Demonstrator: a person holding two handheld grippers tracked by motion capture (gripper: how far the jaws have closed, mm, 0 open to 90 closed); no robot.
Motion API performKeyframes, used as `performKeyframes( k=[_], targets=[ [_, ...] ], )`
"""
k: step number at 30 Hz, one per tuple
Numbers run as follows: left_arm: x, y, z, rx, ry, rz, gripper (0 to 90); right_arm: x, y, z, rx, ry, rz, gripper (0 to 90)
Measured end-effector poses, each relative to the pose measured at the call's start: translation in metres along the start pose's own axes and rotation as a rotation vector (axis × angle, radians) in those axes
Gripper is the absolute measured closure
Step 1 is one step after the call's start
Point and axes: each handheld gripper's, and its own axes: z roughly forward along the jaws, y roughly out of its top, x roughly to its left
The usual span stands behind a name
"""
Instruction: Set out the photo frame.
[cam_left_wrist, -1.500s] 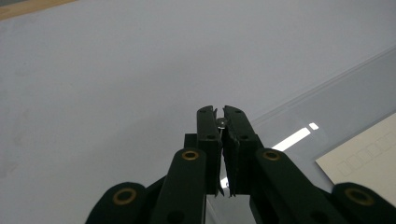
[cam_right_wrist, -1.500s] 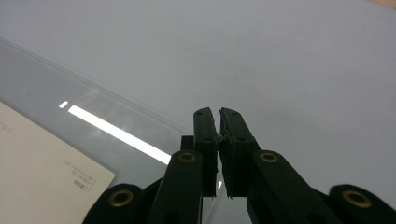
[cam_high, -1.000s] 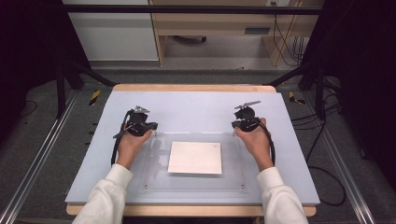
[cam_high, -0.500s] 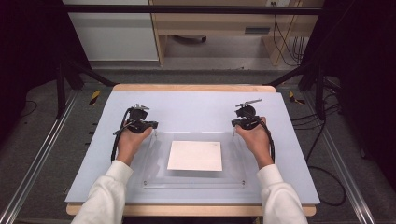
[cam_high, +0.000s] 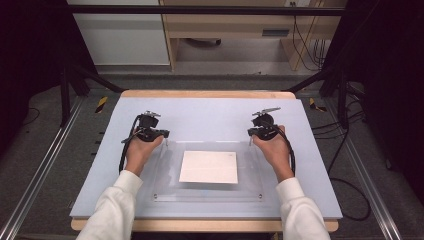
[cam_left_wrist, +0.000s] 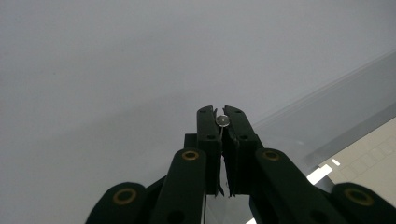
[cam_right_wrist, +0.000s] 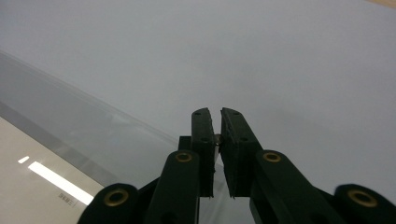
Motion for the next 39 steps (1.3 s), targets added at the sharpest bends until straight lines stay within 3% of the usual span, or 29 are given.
performKeyframes(
  k=[4,8,13,16,18,20,25,28,31,35,39],
  targets=[
    [0.0,0.0,0.0,0.003,-0.001,0.003,85.2,0.001,-0.002,-0.01,-0.047,-0.011,-0.04,75.6],
    [0.001,0.0,0.001,-0.002,-0.003,-0.003,85.2,0.005,-0.011,-0.034,-0.12,-0.029,-0.088,67.2],
    [0.001,0.0,0.001,-0.002,-0.004,-0.001,85.2,0.014,-0.042,-0.072,-0.232,-0.042,-0.146,52.3],
    [0.001,0.0,0.001,0.0,-0.004,0.001,85.2,0.021,-0.07,-0.091,-0.267,-0.056,-0.207,42.3],
    [0.0,0.0,0.001,0.002,-0.001,0.001,85.1,0.026,-0.091,-0.103,-0.272,-0.073,-0.253,33.5],
    [0.001,0.0,0.001,0.002,-0.002,-0.001,85.2,0.03,-0.114,-0.114,-0.277,-0.095,-0.302,30.5],
    [0.001,0.0,0.001,0.005,-0.002,-0.005,85.1,0.032,-0.158,-0.132,-0.283,-0.111,-0.311,24.5],
    [0.0,0.0,0.001,0.01,0.003,-0.004,85.1,0.027,-0.172,-0.137,-0.27,-0.086,-0.267,18.4],
    [0.0,0.0,0.001,0.01,0.004,-0.005,85.1,0.028,-0.183,-0.144,-0.28,-0.068,-0.3,13.2],
    [0.0,0.0,0.001,0.011,0.003,-0.006,85.0,0.038,-0.195,-0.147,-0.259,-0.077,-0.363,14.0],
    [0.001,0.0,0.002,0.01,0.0,-0.007,85.0,0.044,-0.199,-0.144,-0.251,-0.073,-0.385,15.3]
  ],
)
